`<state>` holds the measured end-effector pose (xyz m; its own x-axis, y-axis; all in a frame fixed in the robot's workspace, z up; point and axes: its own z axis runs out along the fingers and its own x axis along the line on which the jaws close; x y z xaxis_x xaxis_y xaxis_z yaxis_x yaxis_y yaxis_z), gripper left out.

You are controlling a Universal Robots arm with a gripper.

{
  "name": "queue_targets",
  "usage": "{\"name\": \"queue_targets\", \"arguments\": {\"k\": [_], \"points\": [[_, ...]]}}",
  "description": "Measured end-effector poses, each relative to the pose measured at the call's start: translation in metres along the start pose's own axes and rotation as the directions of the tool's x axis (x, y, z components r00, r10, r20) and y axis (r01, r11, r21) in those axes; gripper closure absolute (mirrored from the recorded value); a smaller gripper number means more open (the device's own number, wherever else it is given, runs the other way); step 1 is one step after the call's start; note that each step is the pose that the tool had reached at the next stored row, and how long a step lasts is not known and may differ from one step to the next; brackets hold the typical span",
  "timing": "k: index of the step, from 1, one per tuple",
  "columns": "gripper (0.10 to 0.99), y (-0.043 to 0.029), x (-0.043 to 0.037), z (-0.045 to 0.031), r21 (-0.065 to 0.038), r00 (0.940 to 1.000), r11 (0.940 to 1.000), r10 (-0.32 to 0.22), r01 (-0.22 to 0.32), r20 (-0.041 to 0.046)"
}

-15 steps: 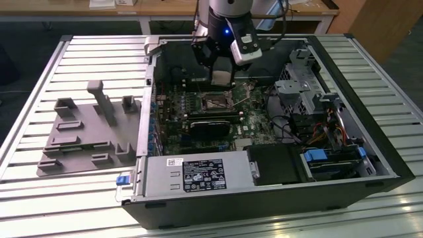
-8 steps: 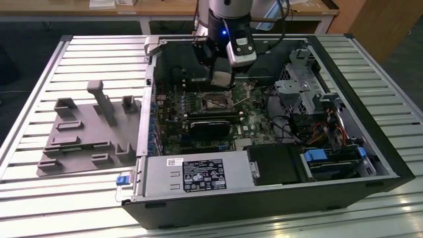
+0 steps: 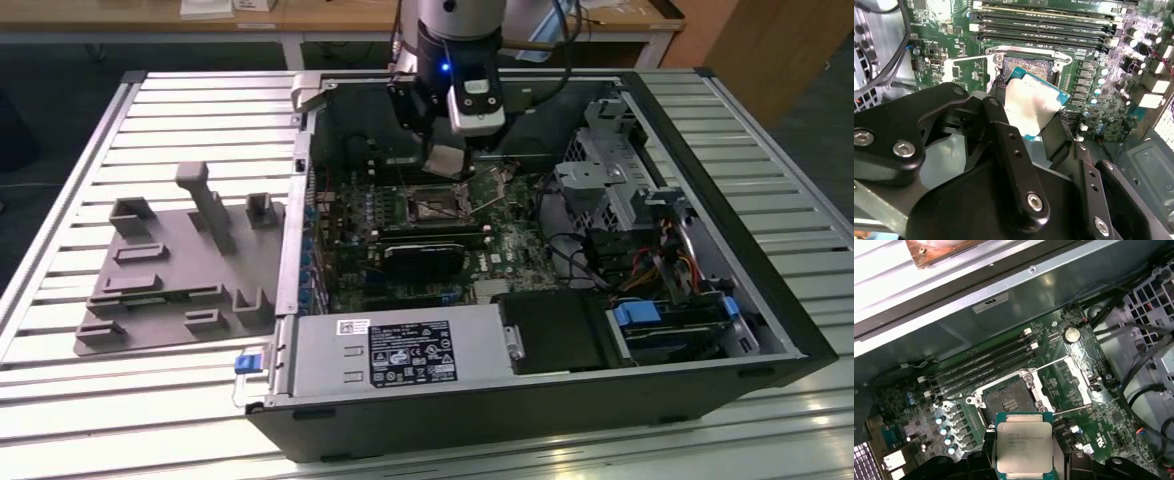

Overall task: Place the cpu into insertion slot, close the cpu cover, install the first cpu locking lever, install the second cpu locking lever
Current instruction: 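Place the cpu into insertion slot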

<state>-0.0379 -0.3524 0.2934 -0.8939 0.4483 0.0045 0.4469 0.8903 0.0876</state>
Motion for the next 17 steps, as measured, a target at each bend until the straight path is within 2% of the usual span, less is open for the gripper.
{"name": "queue_targets", "arguments": {"k": [5,9,13,17], "points": [[0.553,-0.0011,0.0024,0.0012,0.000,0.9985,0.9985,0.054,-0.054,0.0048],[0.553,-0.0017,0.0033,0.0025,-0.001,0.9941,0.9941,0.108,-0.108,0.0095],[0.553,-0.0020,0.0039,0.0038,-0.002,0.9862,0.9863,0.165,-0.165,0.0144],[0.553,-0.0024,0.0043,0.0051,-0.003,0.9746,0.9748,0.223,-0.223,0.0195]]}}
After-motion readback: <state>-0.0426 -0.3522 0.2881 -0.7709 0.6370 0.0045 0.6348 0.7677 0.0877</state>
